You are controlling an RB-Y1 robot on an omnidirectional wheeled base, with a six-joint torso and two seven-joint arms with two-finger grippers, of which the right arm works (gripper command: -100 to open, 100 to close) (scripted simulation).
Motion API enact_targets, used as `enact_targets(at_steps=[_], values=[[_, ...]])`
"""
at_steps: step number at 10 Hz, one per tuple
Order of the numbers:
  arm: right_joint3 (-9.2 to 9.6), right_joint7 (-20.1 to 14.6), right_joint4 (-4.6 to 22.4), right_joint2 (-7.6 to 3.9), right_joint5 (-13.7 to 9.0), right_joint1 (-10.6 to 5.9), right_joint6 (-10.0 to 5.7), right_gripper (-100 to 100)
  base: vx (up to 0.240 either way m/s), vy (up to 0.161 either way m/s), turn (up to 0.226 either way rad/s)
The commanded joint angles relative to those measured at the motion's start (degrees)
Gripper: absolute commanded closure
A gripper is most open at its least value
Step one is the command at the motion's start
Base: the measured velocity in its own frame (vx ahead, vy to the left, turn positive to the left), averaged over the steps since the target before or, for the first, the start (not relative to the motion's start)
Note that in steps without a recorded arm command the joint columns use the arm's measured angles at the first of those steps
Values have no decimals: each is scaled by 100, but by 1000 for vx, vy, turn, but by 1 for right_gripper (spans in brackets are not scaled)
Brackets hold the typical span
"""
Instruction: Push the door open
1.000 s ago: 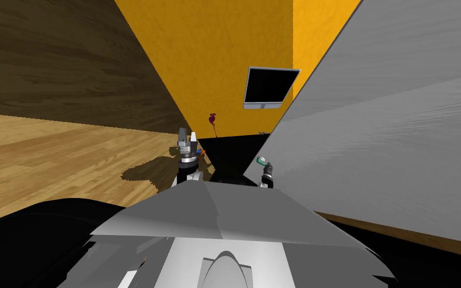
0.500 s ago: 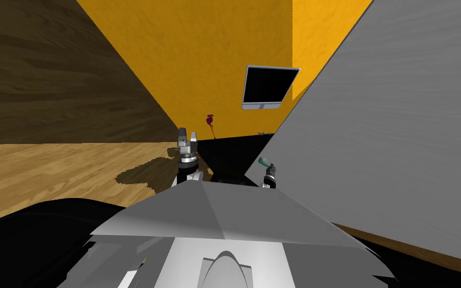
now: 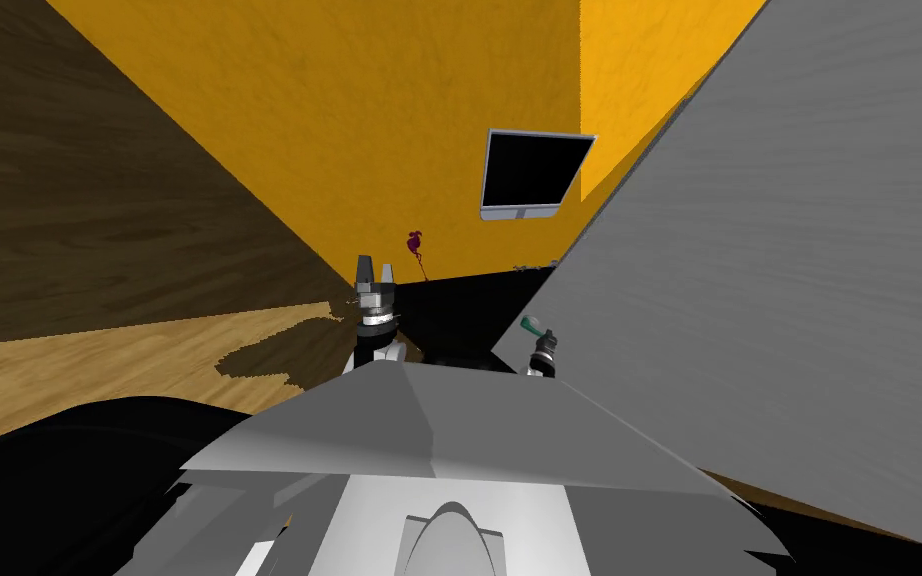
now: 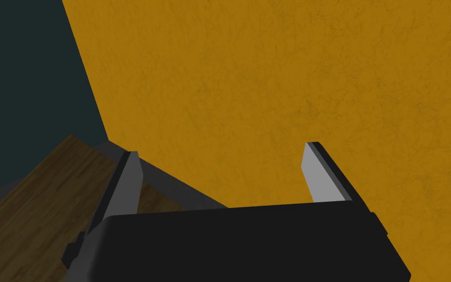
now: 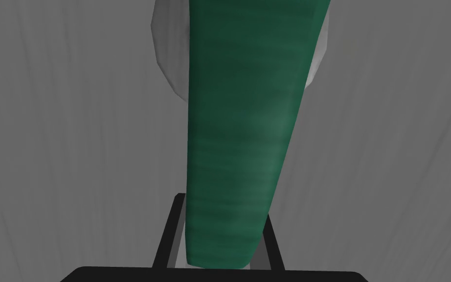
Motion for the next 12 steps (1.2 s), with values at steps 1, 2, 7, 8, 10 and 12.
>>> enact_targets(at_steps=[1, 2, 7, 8, 10, 12], values=[[-176, 8, 100, -50, -85, -58, -135, 100, 168, 31, -78], [-176, 8, 100, -50, -85, -58, -135, 100, 117, 9, -32], [-486, 99, 83, 243, -254, -54, -138, 100, 191, 33, -73], [-515, 108, 81, 286, -270, -54, -138, 100, 175, 17, -41], [-604, 93, 115, 229, -307, 0, -136, 100, 103, 38, -40], [-732, 118, 110, 43, -384, 16, -144, 100, 150, -11, -43]])
